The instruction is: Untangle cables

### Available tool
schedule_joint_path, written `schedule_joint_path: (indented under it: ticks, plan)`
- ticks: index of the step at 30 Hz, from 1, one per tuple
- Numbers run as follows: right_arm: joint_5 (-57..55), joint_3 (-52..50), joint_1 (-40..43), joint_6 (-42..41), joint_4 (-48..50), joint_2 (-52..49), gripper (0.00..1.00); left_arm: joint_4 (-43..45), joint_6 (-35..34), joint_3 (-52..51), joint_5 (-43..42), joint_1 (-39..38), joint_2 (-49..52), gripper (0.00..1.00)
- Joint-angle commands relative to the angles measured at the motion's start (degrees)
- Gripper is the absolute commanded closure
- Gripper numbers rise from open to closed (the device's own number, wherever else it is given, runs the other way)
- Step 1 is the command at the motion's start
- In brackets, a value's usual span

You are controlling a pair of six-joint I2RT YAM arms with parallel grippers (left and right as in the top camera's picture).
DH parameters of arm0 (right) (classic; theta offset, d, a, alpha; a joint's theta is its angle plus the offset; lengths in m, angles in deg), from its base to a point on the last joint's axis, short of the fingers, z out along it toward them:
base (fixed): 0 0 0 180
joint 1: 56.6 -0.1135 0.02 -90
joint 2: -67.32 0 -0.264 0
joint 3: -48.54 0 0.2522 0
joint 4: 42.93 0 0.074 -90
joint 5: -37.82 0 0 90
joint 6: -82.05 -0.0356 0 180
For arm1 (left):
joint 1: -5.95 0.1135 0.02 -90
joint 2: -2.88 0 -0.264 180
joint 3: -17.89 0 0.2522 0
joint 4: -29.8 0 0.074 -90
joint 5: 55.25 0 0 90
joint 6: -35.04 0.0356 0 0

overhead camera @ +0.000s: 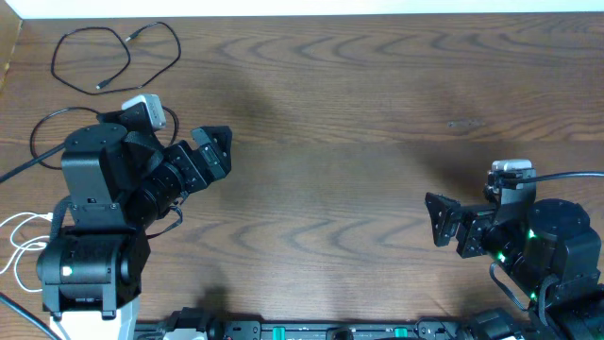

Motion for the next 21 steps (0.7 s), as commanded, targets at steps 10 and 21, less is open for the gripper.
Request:
schedule_joint_path:
  ticks: [10, 21]
  plan:
    - [-0.6, -0.4, -0.4, -0.4, -0.6, 0.8, 0.01, 0.0, 0.1, 0.8, 0.4, 0.0, 0.1, 0.04]
    - [-1.2, -2.4, 5.6, 4.5, -6.5, 8.0, 0.01, 0.0, 0.1, 0.8, 0.4, 0.0, 0.1, 0.04]
